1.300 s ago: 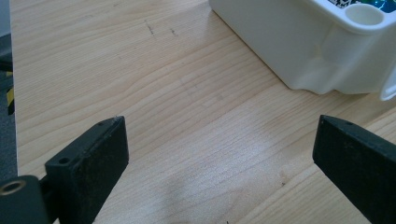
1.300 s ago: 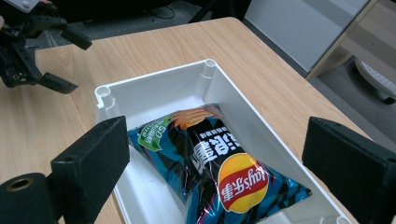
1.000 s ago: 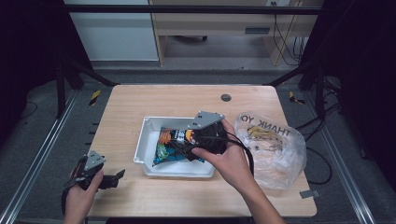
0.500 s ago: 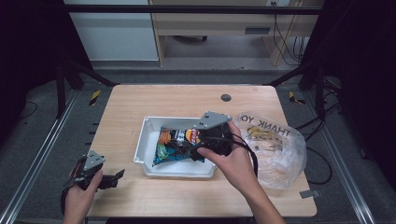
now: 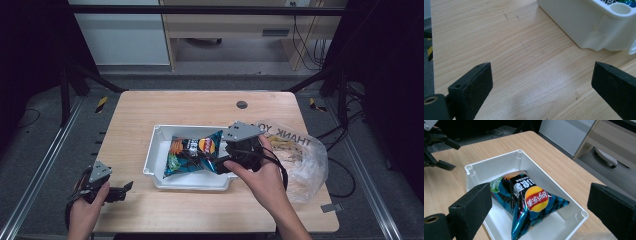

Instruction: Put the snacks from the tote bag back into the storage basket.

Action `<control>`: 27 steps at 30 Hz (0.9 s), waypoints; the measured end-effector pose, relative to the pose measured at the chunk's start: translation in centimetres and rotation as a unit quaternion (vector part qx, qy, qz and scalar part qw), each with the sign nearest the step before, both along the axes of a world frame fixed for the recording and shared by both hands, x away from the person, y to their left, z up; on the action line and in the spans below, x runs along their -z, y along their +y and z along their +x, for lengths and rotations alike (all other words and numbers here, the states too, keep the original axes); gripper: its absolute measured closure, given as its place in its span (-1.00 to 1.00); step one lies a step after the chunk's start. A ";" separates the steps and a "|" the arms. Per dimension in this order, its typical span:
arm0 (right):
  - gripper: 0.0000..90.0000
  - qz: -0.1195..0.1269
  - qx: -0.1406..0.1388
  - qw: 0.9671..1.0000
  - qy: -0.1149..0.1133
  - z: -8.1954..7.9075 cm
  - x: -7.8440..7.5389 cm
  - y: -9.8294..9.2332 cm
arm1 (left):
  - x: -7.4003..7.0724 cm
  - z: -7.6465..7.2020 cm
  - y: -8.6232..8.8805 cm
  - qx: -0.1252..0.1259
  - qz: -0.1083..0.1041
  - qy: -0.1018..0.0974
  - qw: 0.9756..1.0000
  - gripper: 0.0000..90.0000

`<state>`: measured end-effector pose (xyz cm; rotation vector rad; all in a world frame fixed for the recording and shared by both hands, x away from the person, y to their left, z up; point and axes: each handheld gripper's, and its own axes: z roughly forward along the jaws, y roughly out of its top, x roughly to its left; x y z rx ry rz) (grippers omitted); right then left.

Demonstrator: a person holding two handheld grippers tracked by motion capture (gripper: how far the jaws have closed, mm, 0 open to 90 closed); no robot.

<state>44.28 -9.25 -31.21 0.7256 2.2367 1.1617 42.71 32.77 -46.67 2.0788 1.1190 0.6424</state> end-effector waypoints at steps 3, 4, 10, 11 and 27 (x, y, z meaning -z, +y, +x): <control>-0.87 0.003 0.005 1.000 0.001 -0.2 0.0 -0.5 | 0.0 0.0 0.1 -0.002 0.000 0.000 1.000 -0.93; -0.86 0.003 0.008 1.000 0.001 -0.2 0.0 -0.7 | 0.0 0.0 0.1 -0.005 -0.002 -0.002 1.000 -0.93; -0.87 0.006 0.024 1.000 -0.008 -0.8 -0.2 -1.9 | 0.0 0.0 0.2 -0.007 -0.004 -0.002 1.000 -0.93; -0.87 0.005 0.027 1.000 -0.010 -1.0 -0.3 -2.2 | 0.0 0.0 0.2 -0.007 -0.003 -0.002 1.000 -0.93; -0.87 0.013 0.085 0.996 -0.012 -2.2 1.0 -5.8 | -0.1 0.0 0.3 -0.009 -0.005 -0.004 1.000 -0.93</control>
